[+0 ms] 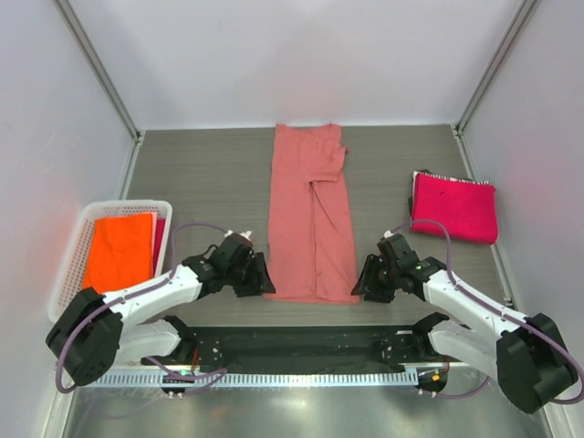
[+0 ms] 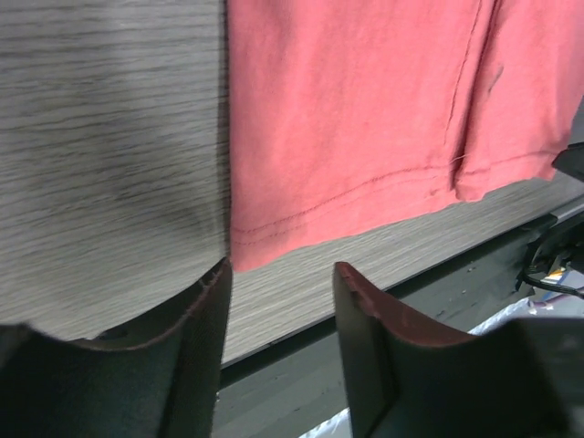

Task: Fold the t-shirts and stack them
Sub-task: Fold the tshirt

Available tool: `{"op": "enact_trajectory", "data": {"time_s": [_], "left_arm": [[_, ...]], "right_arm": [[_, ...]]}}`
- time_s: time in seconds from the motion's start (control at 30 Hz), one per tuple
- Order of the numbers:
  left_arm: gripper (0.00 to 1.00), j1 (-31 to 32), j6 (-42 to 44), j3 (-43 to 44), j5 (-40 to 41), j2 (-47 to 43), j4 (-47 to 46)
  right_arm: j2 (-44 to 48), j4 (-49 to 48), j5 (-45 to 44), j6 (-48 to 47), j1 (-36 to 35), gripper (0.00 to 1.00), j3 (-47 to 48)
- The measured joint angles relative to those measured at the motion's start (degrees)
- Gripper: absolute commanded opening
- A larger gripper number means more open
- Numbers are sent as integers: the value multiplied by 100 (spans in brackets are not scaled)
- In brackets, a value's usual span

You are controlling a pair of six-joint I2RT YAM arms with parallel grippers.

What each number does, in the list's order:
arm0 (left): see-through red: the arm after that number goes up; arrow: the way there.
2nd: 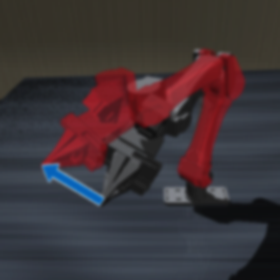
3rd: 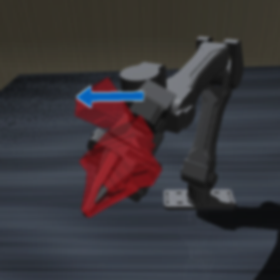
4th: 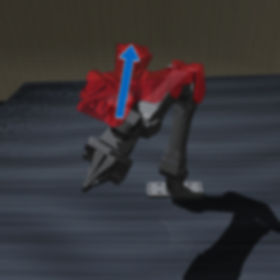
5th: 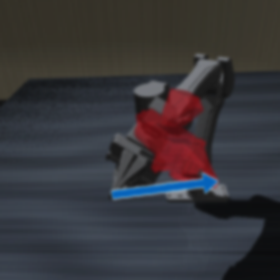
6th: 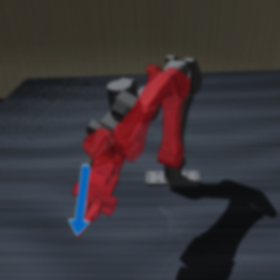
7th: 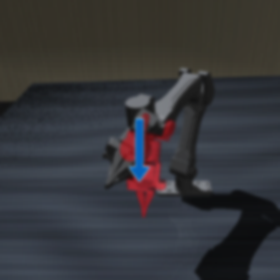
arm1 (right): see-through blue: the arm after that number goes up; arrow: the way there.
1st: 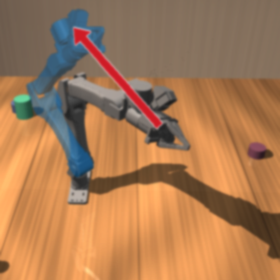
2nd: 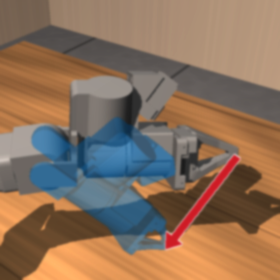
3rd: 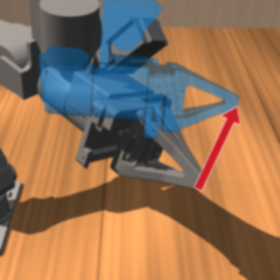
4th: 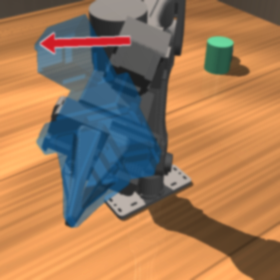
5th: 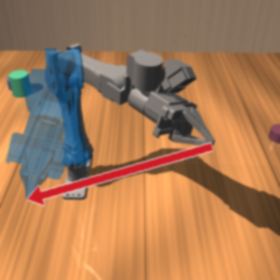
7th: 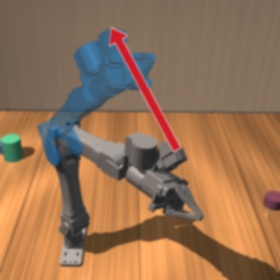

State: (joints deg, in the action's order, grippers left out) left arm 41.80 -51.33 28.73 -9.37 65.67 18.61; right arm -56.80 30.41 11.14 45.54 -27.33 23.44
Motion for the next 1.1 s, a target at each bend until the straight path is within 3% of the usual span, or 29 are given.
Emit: {"op": "enact_trajectory", "data": {"time_s": [0.07, 0.23, 0.3, 0.47, 0.5, 0.53, 0.63, 0.7, 0.97, 1.1], "left_arm": [[43, 0, -42, 0, -31, 59, -105], [28, 0, -81, 0, -31, 243, -236], [28, 0, -81, 0, -28, 302, -258], [35, 0, -79, -2, -4, 385, -243], [39, 0, -74, -2, 24, 385, -238], [50, 0, -76, -2, 42, 376, -221], [62, 0, -57, -4, 173, 223, -63], [63, 0, -61, -4, 256, 87, 26], [46, 0, -59, -4, 345, 280, 35], [31, -15, -109, -2, 101, 570, -358]], "right_arm": [[2, -101, 79, 52, -35, 45, -44], [-52, -343, 190, 131, -118, 18, -184], [-55, -367, 195, 155, -122, 7, -225], [-17, -391, 210, 170, -131, 6, -269], [-9, -402, 214, 170, -133, 6, -280], [-7, -409, 221, 170, -140, 6, -284], [2, -424, 229, 166, -140, 6, -293], [22, -437, 229, 166, -142, 6, -310], [31, -455, 245, 160, -144, 6, -315], [33, -455, 254, 160, -144, 6, -315]]}}
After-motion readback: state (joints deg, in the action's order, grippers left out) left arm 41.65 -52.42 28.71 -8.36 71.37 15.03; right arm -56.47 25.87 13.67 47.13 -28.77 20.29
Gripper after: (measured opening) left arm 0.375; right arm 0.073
